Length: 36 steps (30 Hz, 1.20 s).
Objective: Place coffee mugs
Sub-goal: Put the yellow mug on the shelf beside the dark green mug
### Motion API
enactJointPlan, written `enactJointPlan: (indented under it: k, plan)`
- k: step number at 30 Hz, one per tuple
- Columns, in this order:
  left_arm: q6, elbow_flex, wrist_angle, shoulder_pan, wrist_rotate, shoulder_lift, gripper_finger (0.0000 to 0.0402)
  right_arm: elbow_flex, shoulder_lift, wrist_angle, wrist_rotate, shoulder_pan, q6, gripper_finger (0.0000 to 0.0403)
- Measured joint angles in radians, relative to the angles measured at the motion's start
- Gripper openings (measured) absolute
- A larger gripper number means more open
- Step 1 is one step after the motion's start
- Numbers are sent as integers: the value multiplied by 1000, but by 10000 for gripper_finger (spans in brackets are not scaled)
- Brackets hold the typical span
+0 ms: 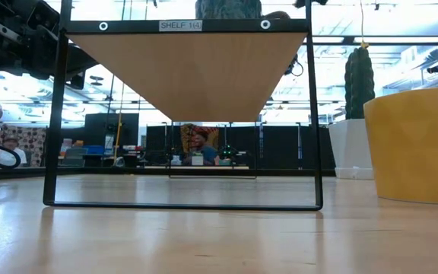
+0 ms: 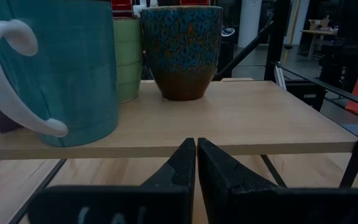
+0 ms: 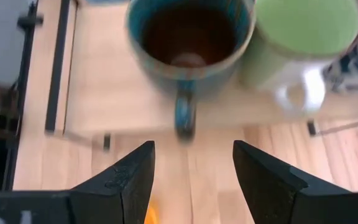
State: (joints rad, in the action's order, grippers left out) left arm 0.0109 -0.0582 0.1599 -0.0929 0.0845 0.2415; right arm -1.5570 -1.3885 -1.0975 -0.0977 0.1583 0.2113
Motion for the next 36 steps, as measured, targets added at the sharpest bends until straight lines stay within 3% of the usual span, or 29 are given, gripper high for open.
enactJointPlan:
  k: [3,10,20,28,36]
  plan:
    - [0,0,0,0,0,0,23,0,8,-107,12,17,26,222]
    - [0,0,0,0,0,0,23,41,3,-317,-40,144,282,208]
    - [0,0,0,0,0,0,23,225,13,-313,-18,342,542,196]
    - [0,0,0,0,0,0,23,243,13,-311,-15,440,808,197]
    - [0,0,0,0,0,0,23,253,-31,-252,-68,530,957,199]
